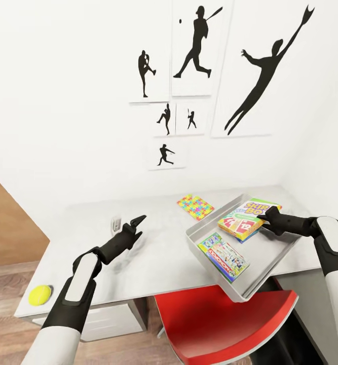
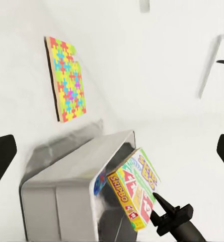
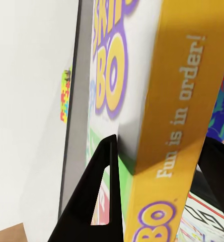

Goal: Put all the toys in the child's room - the three board games (two on the bed and one on the table), the two jigsaw puzzles on the table, and the tennis ball on the table - inside the toy box on the table in the child's room.

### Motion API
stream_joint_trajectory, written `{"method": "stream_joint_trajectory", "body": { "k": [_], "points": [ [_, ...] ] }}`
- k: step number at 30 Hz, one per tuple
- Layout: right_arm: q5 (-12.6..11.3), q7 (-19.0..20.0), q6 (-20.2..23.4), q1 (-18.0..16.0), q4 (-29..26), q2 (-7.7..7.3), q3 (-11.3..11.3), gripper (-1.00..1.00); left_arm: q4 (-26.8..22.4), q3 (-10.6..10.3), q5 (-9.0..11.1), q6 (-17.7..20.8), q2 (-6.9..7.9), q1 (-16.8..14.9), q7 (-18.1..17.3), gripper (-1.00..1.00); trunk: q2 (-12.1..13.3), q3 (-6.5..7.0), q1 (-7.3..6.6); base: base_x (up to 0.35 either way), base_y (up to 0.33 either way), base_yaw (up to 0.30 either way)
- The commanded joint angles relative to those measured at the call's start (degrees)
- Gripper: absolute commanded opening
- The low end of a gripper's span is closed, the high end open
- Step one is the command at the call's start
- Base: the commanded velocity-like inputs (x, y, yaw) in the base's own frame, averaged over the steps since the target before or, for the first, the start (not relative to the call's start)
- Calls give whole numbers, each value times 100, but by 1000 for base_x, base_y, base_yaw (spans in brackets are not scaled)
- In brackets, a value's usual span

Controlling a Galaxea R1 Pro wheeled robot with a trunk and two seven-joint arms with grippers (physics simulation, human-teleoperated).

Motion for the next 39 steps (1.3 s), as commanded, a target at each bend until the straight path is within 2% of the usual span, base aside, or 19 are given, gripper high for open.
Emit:
{"method": "stream_joint_trajectory", "body": {
  "k": [1,5,6,10,15,25,39],
  "points": [
    [-61,-63,14,-5,-4,-2,-7,-100,-82,8,81,88,-25,-11,71,100,-11,-11,3,0,0,0],
    [-61,-62,15,-5,-5,-6,-7,-100,-516,-164,380,199,-65,5,487,100,-11,-13,3,0,0,0],
    [-61,-62,15,-5,-5,-6,-7,-100,-516,-164,380,199,-65,5,487,100,-11,-13,3,0,0,0],
    [-63,-59,16,-5,-5,0,-7,-100,-1037,-331,634,245,-64,66,747,100,-11,-14,3,0,0,0],
    [-66,-59,20,-5,-6,9,-7,-100,-1365,-406,766,267,-62,140,853,100,-11,-22,3,0,0,0],
    [-69,-41,23,-4,-6,17,-7,-100,-1564,-490,844,280,-62,187,915,100,-11,-71,3,0,0,0],
    [-70,-32,23,-11,2,20,-7,-100,-1594,-520,859,283,-48,195,933,100,-11,-183,3,0,0,0]
  ]
}}
